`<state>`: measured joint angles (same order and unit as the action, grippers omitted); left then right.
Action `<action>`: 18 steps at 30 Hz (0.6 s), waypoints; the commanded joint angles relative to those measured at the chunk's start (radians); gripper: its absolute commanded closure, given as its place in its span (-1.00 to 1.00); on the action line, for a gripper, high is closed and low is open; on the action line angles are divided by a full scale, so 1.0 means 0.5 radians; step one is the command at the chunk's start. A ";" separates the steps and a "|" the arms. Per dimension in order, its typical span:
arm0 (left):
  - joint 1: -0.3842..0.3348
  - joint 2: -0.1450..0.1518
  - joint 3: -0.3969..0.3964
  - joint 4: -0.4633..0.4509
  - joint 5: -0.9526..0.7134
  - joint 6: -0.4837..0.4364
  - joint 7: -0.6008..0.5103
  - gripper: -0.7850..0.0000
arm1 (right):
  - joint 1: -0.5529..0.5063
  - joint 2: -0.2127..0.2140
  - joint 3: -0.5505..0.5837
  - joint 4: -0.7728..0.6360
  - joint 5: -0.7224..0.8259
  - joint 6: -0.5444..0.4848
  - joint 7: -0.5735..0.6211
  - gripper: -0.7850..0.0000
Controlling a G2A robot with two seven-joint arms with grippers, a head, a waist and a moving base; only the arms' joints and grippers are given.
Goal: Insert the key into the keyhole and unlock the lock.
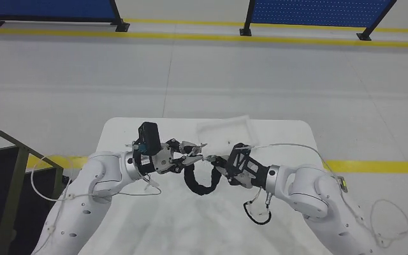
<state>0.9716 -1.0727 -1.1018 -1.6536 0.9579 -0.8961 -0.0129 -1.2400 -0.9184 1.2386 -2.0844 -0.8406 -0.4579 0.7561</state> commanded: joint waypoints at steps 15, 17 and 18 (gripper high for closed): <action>0.018 0.006 0.089 0.465 0.667 0.042 -0.093 1.00 | 0.072 0.009 -0.133 0.145 -0.143 0.082 0.700 -1.00; 0.000 0.002 0.122 0.514 0.698 0.006 -0.094 1.00 | 0.081 0.006 -0.128 0.165 -0.078 0.107 0.696 -1.00; -0.008 -0.001 0.145 0.529 0.714 -0.020 -0.094 1.00 | 0.087 0.007 -0.114 0.171 -0.054 0.114 0.693 -1.00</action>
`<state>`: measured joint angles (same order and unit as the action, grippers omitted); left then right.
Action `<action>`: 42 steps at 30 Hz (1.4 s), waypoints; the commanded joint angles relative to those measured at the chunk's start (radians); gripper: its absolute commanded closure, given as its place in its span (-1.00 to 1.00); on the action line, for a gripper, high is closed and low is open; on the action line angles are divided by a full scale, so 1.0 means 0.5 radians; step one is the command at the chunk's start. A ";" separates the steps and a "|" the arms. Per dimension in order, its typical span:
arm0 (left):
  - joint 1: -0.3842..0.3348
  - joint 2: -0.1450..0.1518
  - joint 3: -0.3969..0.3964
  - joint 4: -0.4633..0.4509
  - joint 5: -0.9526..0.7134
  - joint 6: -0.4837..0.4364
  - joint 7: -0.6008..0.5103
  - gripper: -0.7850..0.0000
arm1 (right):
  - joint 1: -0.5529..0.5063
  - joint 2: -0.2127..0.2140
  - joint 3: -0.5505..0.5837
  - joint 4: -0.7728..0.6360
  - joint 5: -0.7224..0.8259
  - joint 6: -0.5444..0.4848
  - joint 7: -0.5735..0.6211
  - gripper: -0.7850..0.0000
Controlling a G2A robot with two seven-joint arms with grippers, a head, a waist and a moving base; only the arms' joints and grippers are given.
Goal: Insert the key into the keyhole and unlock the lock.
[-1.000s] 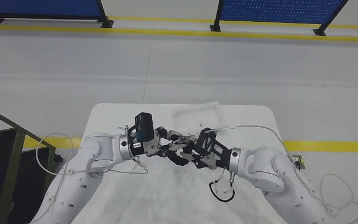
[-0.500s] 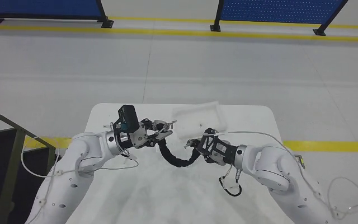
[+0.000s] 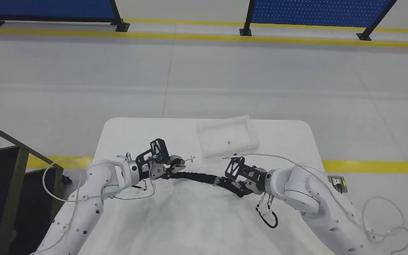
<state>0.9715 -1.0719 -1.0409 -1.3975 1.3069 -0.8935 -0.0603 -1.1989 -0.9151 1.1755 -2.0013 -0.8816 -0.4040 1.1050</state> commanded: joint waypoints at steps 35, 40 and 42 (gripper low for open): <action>-1.228 0.004 0.596 0.517 -1.078 -0.238 -0.297 -1.00 | 0.926 -0.026 0.108 0.828 0.798 -0.940 -0.648 -1.00; -1.466 0.052 0.784 0.659 -1.412 -0.238 -0.437 -1.00 | 1.169 -0.025 0.063 1.026 0.944 -1.019 -0.527 -1.00; -1.556 0.076 0.853 0.664 -1.517 -0.238 -0.531 -1.00 | 1.249 -0.024 0.057 1.102 1.018 -1.063 -0.520 -1.00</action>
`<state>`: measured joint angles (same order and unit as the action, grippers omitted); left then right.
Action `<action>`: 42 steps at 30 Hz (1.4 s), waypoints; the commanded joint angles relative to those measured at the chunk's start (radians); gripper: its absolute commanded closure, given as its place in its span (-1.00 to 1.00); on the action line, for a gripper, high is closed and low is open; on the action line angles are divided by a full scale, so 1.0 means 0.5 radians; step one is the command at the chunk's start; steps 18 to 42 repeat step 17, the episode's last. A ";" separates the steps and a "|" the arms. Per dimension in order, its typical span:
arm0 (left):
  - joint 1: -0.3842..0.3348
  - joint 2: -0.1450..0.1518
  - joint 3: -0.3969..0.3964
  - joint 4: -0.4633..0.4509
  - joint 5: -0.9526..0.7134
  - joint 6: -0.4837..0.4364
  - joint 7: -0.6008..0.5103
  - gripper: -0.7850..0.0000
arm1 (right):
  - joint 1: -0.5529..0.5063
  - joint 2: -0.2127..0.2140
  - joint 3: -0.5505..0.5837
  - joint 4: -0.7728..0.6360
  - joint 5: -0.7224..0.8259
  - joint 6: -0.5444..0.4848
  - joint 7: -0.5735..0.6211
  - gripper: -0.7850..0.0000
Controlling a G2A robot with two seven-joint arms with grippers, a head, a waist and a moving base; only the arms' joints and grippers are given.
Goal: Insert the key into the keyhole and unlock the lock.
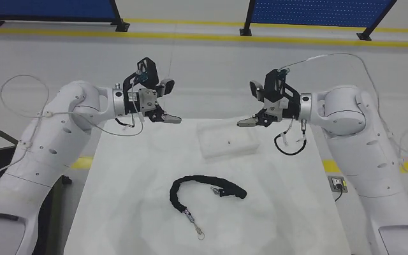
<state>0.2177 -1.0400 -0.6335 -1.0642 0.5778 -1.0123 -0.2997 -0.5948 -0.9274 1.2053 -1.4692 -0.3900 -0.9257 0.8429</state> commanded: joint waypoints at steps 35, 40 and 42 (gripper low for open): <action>-0.364 0.148 0.331 -0.113 -0.668 0.000 -0.450 -1.00 | 0.392 0.095 -0.262 0.275 0.208 -0.150 -0.046 -1.00; -0.364 0.148 0.331 -0.113 -0.668 0.000 -0.450 -1.00 | 0.392 0.095 -0.262 0.275 0.208 -0.150 -0.046 -1.00; -0.364 0.148 0.331 -0.113 -0.668 0.000 -0.450 -1.00 | 0.392 0.095 -0.262 0.275 0.208 -0.150 -0.046 -1.00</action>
